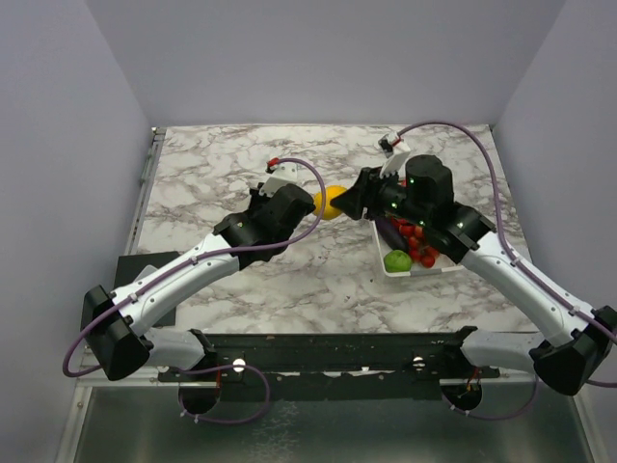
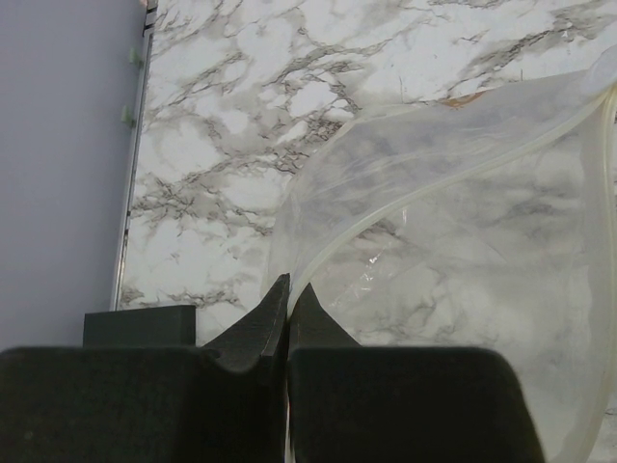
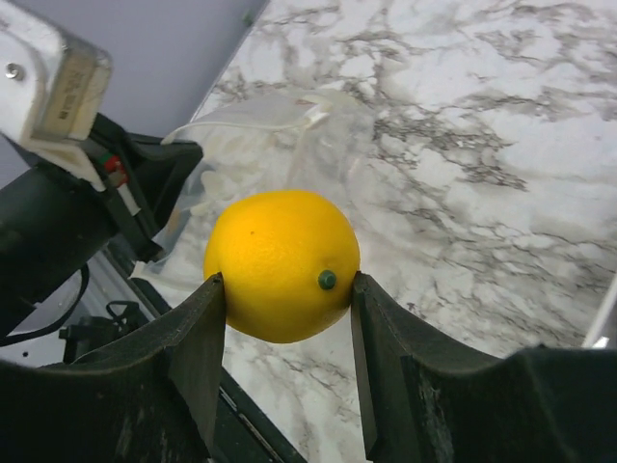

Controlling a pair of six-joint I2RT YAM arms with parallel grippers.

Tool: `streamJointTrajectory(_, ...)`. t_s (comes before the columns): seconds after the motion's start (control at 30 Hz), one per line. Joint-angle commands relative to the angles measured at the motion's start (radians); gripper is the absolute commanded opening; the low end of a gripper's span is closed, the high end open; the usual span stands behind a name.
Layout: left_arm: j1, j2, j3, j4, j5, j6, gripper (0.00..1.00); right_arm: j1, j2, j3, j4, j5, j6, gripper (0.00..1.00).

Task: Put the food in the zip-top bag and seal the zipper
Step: Place the fake fruit in the zipper food storage bag.

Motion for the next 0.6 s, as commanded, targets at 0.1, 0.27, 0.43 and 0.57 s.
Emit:
streamJointTrajectory(0.1, -0.006, -0.035, -0.013, 0.012, 0.021, 0.002, 0.00, 0.099, 0.084, 0.073, 0.100, 0.035, -0.002, 0.24)
streamJointTrajectory(0.27, -0.005, -0.037, -0.013, 0.014, 0.028, 0.002, 0.00, 0.153, 0.154, 0.100, 0.115, 0.090, -0.012, 0.24)
streamJointTrajectory(0.43, -0.004, -0.042, -0.013, 0.018, 0.036, 0.004, 0.00, 0.189, 0.220, 0.134, 0.115, 0.131, -0.027, 0.24)
streamJointTrajectory(0.57, -0.003, -0.044, -0.015, 0.021, 0.041, 0.004, 0.00, 0.215, 0.271, 0.157, 0.113, 0.161, -0.038, 0.24)
